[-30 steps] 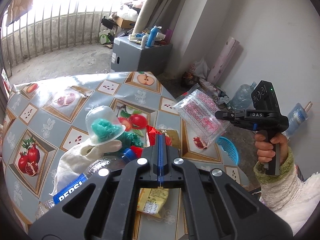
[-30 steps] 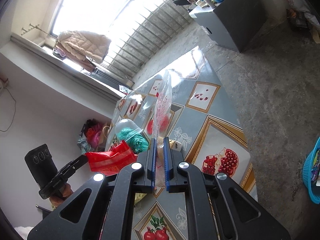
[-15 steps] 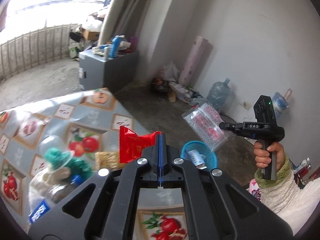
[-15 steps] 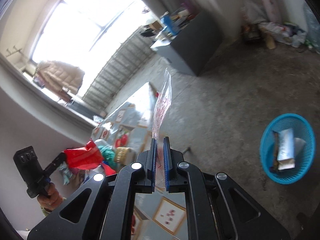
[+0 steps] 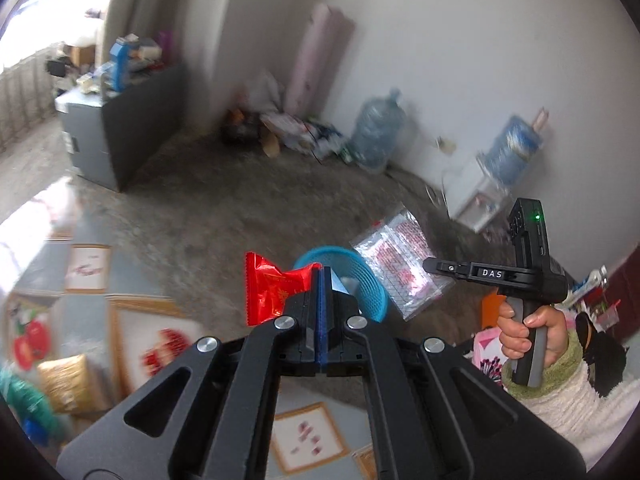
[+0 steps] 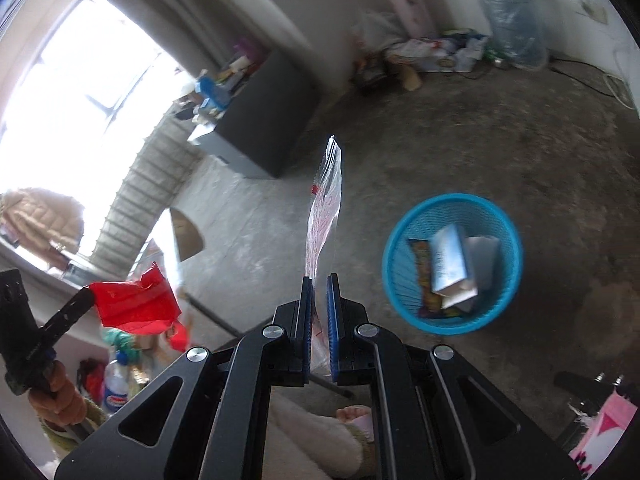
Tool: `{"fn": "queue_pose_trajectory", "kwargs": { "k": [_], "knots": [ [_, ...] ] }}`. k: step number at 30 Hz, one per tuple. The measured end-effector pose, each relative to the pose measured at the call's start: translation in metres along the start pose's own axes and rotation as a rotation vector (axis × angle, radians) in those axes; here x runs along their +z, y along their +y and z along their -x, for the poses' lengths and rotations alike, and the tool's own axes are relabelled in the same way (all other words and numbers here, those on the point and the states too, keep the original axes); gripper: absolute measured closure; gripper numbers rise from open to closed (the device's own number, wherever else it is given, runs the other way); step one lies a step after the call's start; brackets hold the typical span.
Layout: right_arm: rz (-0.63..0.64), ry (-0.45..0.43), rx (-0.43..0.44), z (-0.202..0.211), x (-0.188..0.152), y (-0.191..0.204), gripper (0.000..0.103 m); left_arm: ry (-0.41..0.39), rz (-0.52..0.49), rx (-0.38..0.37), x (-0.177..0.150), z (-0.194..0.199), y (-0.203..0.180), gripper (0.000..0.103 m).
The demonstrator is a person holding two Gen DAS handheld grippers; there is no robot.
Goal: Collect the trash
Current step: 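Lift and carry both bags over the blue wastebasket with both tools, then open the left tool to drop the red bag while the right tool releases the clear bag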
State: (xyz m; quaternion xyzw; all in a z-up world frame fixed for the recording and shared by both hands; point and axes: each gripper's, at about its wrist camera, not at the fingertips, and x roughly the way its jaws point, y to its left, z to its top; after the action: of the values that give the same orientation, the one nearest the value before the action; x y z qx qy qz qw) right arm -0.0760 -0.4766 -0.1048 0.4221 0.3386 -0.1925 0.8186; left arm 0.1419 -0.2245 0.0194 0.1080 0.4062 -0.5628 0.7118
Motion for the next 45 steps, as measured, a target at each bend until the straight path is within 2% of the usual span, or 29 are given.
{"fn": "queue_pose_trajectory", "kwargs": {
  "k": [5,11,16,25,29,31,32,34,35,42,45],
  "knots": [
    [-0.083,0.004,-0.013,-0.011,-0.003,-0.038,0.096,0.096,-0.019,-0.028,0.014,-0.068,-0.020,0.103],
    [-0.162,-0.005,-0.024,-0.022,-0.002,-0.075,0.096,0.208,0.045,-0.067,0.026,-0.149,-0.022,0.103],
    [-0.222,-0.002,-0.021,-0.035,-0.001,-0.102,0.096,0.283,0.080,-0.058,0.025,-0.207,-0.021,0.103],
    [-0.286,0.018,-0.027,-0.053,-0.003,-0.132,0.096,0.336,0.122,-0.061,0.028,-0.279,-0.021,0.103],
    [-0.304,0.022,-0.034,-0.055,-0.004,-0.140,0.096,0.366,0.129,-0.023,0.023,-0.309,-0.016,0.103],
    [-0.309,0.025,-0.038,-0.056,-0.005,-0.144,0.096,0.418,0.129,0.039,0.017,-0.325,-0.012,0.103],
    [-0.310,0.026,-0.040,-0.057,-0.005,-0.144,0.096,0.441,0.134,0.064,0.013,-0.332,-0.008,0.099],
    [-0.312,0.028,-0.044,-0.059,-0.006,-0.146,0.096,0.453,0.147,0.084,0.010,-0.334,-0.004,0.089],
    [-0.313,0.029,-0.047,-0.060,-0.006,-0.147,0.096,0.444,0.152,0.084,0.010,-0.332,-0.003,0.087],
    [-0.320,0.040,-0.064,-0.065,-0.007,-0.149,0.096,0.401,0.140,0.051,0.022,-0.316,-0.005,0.086],
    [-0.305,0.036,-0.110,-0.066,-0.007,-0.149,0.096,0.381,0.143,0.039,0.028,-0.304,-0.006,0.086]
  ]
}}
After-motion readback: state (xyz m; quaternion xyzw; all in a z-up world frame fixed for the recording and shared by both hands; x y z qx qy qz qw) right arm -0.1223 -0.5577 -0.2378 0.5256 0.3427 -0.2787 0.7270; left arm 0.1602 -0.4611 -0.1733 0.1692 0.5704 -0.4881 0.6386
